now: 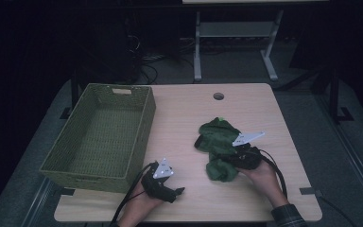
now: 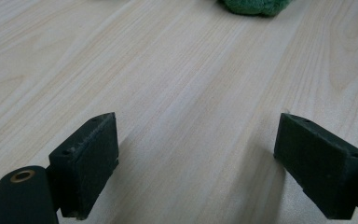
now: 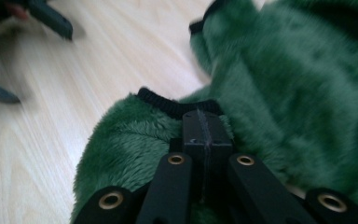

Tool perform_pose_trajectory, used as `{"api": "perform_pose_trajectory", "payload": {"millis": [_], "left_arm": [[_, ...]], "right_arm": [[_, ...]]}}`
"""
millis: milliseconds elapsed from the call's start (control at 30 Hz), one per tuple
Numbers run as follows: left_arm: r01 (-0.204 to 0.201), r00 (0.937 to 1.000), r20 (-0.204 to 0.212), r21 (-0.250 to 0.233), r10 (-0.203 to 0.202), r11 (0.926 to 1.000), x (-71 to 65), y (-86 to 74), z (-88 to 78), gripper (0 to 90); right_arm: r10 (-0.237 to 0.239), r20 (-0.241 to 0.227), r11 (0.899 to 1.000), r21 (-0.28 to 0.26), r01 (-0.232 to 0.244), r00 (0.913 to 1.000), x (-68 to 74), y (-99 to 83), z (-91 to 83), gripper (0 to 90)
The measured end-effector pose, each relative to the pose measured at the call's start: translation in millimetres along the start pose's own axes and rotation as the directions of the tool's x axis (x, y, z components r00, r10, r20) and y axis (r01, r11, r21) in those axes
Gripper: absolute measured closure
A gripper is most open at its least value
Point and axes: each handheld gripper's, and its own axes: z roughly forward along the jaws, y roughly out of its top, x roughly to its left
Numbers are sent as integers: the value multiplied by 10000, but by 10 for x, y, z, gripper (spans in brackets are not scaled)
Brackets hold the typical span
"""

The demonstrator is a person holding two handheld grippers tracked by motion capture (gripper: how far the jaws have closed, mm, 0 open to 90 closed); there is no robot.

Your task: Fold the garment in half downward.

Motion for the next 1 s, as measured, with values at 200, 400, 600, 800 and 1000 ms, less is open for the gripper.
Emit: {"api": "perform_pose_trajectory", "payload": {"millis": [200, 400, 600, 800, 1000], "left_arm": [[2, 10000, 6, 2, -2, 10000, -1, 0, 1, 127], [-21, 10000, -22, 1, 21, 10000, 2, 1, 0, 130], [9, 10000, 8, 21, -9, 10000, 13, 8, -3, 136], [88, 9995, 285, 251, -95, 9996, 37, 100, 26, 146], [23, 9992, 409, 328, -36, 9995, 56, 241, 42, 211]], "right_arm": [[153, -86, 9989, 444, -149, 9998, 24, -43, 103, 900], [488, -226, 9978, 467, -477, 9986, 25, -59, 113, 900], [245, -186, 9996, -109, -247, 9995, 27, -25, -5, 803], [186, -157, 9975, -676, -196, 9997, -15, 2, -163, 685], [330, 38, 9968, -723, -326, 9994, -68, 33, -231, 620]]}}
